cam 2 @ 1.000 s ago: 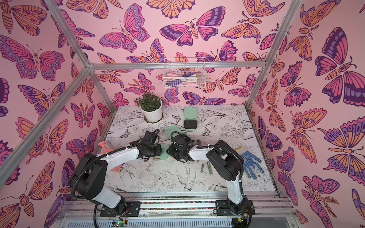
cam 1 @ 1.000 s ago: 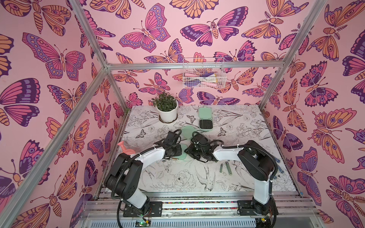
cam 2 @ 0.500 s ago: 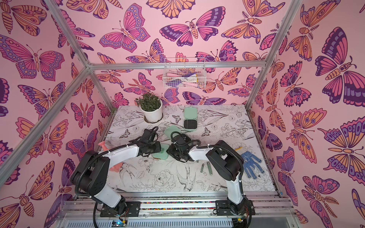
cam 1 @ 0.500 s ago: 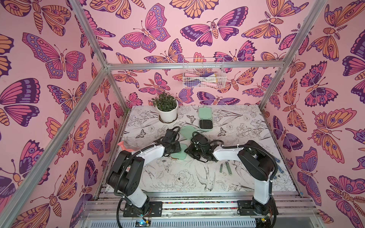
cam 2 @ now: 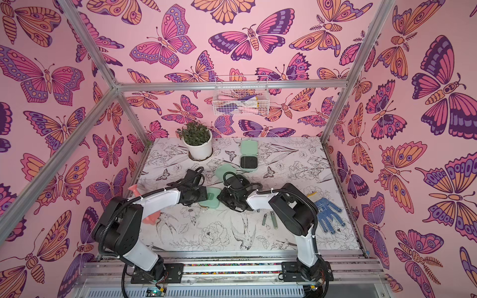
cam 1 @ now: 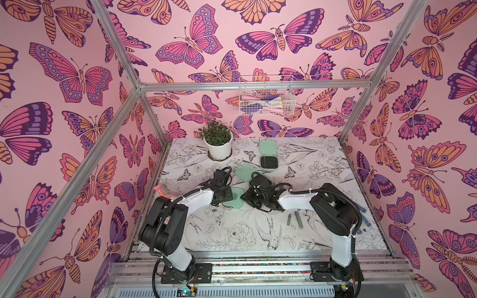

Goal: Organize nail clipper sets
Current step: Move the storage box to the center of the board.

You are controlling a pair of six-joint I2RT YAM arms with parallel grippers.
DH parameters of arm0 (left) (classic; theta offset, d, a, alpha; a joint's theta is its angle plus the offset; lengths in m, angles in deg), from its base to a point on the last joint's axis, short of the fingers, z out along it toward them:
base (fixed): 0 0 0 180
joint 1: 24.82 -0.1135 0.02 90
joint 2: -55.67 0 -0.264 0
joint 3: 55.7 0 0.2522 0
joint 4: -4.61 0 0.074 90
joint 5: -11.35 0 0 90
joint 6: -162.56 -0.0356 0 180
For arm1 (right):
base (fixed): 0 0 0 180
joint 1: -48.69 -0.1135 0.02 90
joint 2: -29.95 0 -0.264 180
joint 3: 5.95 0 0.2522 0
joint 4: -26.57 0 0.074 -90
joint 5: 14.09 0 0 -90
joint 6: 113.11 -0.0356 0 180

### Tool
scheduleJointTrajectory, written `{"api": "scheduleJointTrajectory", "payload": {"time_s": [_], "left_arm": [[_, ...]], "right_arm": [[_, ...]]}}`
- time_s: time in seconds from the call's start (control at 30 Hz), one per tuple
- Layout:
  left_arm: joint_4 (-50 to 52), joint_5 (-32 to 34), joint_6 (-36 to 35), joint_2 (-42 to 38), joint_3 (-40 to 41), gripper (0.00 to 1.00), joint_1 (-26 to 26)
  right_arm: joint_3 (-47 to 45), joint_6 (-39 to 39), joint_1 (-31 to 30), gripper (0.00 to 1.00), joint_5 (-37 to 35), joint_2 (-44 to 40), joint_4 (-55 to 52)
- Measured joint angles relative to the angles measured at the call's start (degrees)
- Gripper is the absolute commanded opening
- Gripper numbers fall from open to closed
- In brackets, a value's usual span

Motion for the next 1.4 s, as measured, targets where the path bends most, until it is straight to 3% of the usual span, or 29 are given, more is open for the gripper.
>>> {"api": "scheduleJointTrajectory", "payload": {"time_s": [0.23,0.87,1.17,1.4], "left_arm": [[-1.64,-1.77,0.42,2.51,-1.97,0.47,0.02],[-9.77,-3.74,-0.13,4.44,-0.42,0.43,-1.36],[-7.54,-2.91,-0.33,4.52,-2.69,0.48,-1.79],[8.72,1.42,-2.75,3.32,-9.42,0.62,-4.15]], "right_arm": [[0.0,0.0,0.02,0.27,0.02,0.02,0.0],[-2.84,-1.97,0.52,0.27,1.79,0.63,6.6],[0.39,-1.51,0.39,0.28,1.92,1.51,2.73],[7.87,-1.14,-1.62,0.29,1.99,6.43,1.55]]}}
